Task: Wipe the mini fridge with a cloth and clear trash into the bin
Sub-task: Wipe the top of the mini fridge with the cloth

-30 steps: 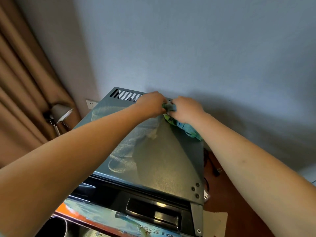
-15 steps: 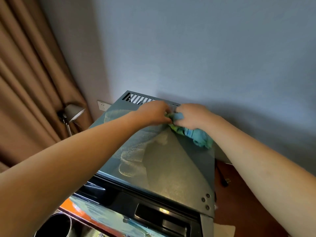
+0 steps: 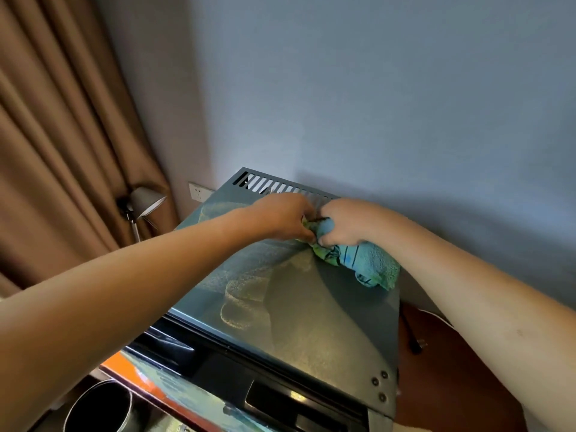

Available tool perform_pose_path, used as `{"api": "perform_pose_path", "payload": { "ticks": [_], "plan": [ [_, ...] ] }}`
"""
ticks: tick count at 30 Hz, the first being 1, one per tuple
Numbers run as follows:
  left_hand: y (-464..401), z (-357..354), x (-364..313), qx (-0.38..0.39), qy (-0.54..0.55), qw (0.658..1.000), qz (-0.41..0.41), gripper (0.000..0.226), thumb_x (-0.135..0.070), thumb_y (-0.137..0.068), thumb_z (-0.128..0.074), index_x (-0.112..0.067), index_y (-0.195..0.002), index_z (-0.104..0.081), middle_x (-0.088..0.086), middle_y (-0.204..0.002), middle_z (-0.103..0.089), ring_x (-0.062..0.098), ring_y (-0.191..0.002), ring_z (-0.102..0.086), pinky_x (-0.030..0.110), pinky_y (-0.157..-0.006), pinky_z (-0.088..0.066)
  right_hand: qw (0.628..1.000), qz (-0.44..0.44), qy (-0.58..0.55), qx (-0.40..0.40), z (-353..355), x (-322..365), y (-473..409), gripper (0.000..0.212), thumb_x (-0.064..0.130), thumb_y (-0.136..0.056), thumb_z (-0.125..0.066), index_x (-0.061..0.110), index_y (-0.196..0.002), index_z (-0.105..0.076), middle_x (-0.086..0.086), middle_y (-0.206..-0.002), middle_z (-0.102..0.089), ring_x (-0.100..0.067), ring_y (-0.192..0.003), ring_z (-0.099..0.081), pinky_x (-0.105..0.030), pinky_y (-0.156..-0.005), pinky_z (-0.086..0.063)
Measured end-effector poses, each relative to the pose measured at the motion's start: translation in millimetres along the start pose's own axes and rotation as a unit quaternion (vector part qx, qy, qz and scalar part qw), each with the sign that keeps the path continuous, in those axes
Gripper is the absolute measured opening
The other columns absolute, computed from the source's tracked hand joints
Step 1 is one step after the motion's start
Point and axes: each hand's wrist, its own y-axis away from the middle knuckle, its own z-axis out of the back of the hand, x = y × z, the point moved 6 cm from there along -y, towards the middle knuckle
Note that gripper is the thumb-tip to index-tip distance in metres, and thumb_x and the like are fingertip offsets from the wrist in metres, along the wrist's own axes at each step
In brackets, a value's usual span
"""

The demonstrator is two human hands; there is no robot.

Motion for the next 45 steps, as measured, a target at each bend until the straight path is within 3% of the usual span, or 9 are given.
{"api": "perform_pose_path", "payload": {
  "ticks": [3,6,9,17,22,28,32,38,45],
  "plan": [
    [-9,9,12,-0.019,-0.057,0.997,0.049,0.037,-0.050,-0.086,-0.070,-0.026,-0.113,-0.072,-0.001,-0.095,-0.069,0.023,-0.090,-0.066,0.036,-0.077,-0.057,0.999,-0.032,0.002,-0.027,10,-2,-29,0.030,0.044,-0.087,-0.068,0.023,-0.106,-0.058,0.002,-0.085,-0.056,-0.025,-0.084,-0.061,-0.032,-0.066,-0.046],
    [-17,17,31,-0.035,-0.060,0.993,0.100,0.026,-0.047,-0.087,-0.067,-0.023,-0.096,-0.072,0.000,-0.088,-0.069,0.023,-0.084,-0.068,0.029,-0.060,-0.049,0.993,-0.040,-0.069,-0.088,13,-3,-48,0.022,0.040,-0.087,-0.064,0.023,-0.100,-0.064,0.001,-0.084,-0.057,-0.024,-0.082,-0.061,-0.032,-0.062,-0.044],
    [-18,17,36,-0.033,-0.027,0.994,0.103,0.026,-0.047,-0.084,-0.071,-0.023,-0.094,-0.073,0.000,-0.088,-0.069,0.021,-0.083,-0.067,0.028,-0.060,-0.048,0.990,-0.015,-0.093,-0.108,9,-2,-44,0.014,0.042,-0.089,-0.061,0.030,-0.095,-0.057,0.002,-0.090,-0.050,-0.024,-0.086,-0.058,-0.034,-0.063,-0.044],
    [8,2,14,0.002,0.011,1.000,0.020,0.040,-0.047,-0.083,-0.077,-0.023,-0.114,-0.071,-0.013,-0.072,-0.052,0.002,-0.064,-0.047,0.025,-0.053,-0.033,0.999,0.040,-0.031,0.005,-3,9,-7,0.042,0.044,-0.085,-0.066,0.022,-0.121,-0.061,-0.008,-0.104,-0.069,-0.030,-0.088,-0.069,-0.044,-0.078,-0.059],
    [1,6,23,-0.021,-0.022,0.997,0.069,0.042,-0.053,-0.082,-0.075,-0.026,-0.113,-0.071,-0.008,-0.090,-0.066,0.018,-0.083,-0.062,0.031,-0.071,-0.054,0.999,0.008,-0.045,0.025,13,9,-32,0.067,0.043,-0.086,-0.073,0.028,-0.146,-0.048,-0.004,-0.130,-0.060,-0.023,-0.097,-0.058,-0.032,-0.077,-0.047],
    [-6,12,27,-0.031,-0.018,0.993,0.109,0.031,-0.048,-0.082,-0.074,-0.025,-0.102,-0.073,-0.001,-0.096,-0.070,0.022,-0.088,-0.066,0.033,-0.072,-0.056,0.988,-0.013,-0.120,-0.093,4,0,-25,0.028,0.042,-0.088,-0.064,0.026,-0.111,-0.061,-0.001,-0.105,-0.057,-0.023,-0.091,-0.058,-0.036,-0.074,-0.049],
    [20,11,6,0.019,0.019,0.998,0.056,0.033,-0.046,-0.079,-0.081,-0.025,-0.103,-0.073,-0.005,-0.086,-0.065,0.015,-0.076,-0.059,0.028,-0.063,-0.046,0.991,0.013,-0.105,-0.077,-7,12,14,0.016,0.045,-0.087,-0.061,0.032,-0.089,-0.051,0.001,-0.095,-0.049,-0.021,-0.082,-0.059,-0.040,-0.071,-0.054],
    [50,1,-25,0.129,0.036,0.991,-0.010,0.034,-0.046,-0.082,-0.079,-0.020,-0.101,-0.070,0.000,-0.084,-0.069,0.015,-0.069,-0.060,0.026,-0.062,-0.041,0.996,0.057,-0.067,-0.008,-18,30,60,0.037,0.049,-0.088,-0.063,0.032,-0.120,-0.057,0.004,-0.104,-0.056,-0.019,-0.091,-0.062,-0.040,-0.080,-0.056],
    [15,12,6,0.009,0.014,0.998,0.053,0.038,-0.046,-0.081,-0.078,-0.027,-0.114,-0.073,-0.006,-0.095,-0.068,0.017,-0.086,-0.063,0.035,-0.078,-0.056,0.992,-0.002,-0.085,-0.088,-2,6,10,0.023,0.055,-0.086,-0.057,0.033,-0.087,-0.052,0.007,-0.088,-0.058,-0.019,-0.080,-0.058,-0.033,-0.063,-0.048]
  ]
}}
